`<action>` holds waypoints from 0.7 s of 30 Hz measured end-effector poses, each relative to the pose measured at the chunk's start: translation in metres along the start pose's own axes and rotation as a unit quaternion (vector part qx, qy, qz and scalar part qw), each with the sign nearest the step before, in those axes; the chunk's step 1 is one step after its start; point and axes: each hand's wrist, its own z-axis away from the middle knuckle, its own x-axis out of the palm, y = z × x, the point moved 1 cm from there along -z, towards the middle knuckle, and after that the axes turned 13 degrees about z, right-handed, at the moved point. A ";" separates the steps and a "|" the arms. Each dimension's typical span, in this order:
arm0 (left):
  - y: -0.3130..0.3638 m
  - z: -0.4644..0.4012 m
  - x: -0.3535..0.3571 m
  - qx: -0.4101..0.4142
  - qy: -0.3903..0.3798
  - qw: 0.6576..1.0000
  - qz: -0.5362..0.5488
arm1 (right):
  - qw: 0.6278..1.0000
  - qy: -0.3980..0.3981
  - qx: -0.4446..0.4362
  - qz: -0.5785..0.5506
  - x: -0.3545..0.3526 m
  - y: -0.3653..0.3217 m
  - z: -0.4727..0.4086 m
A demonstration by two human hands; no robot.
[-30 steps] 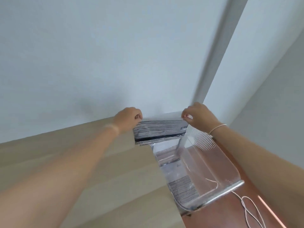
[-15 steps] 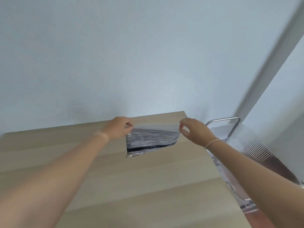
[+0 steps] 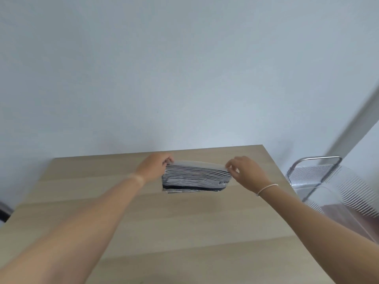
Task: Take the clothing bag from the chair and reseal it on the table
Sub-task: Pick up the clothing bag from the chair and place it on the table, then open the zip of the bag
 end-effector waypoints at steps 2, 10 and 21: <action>-0.004 -0.002 0.000 0.017 0.023 1.000 -0.004 | 0.999 0.023 0.000 0.024 -0.002 -0.002 -0.006; -0.050 0.037 0.035 0.032 -0.018 0.999 -0.036 | 0.996 -0.009 -0.031 0.081 0.045 -0.016 0.025; -0.061 0.063 0.059 -0.002 -0.055 0.998 -0.008 | 0.994 -0.102 -0.031 -0.016 0.084 -0.027 0.043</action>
